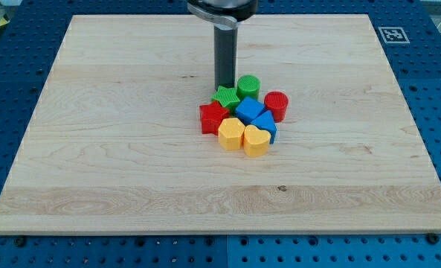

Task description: Move the green circle closer to the group of blocks

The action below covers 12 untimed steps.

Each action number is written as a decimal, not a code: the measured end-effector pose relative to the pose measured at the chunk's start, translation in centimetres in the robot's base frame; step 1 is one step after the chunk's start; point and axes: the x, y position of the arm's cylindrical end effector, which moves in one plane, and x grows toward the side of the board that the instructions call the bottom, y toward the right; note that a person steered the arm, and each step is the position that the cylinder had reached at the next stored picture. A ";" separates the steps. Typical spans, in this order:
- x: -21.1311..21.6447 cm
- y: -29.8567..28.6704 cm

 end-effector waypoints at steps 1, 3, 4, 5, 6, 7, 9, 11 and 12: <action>-1.0 -0.9; -2.3 -0.9; -3.4 -0.6; -3.4 1.4; -3.4 2.5; -3.0 2.6; -2.3 2.6; -2.3 2.7; -1.6 2.7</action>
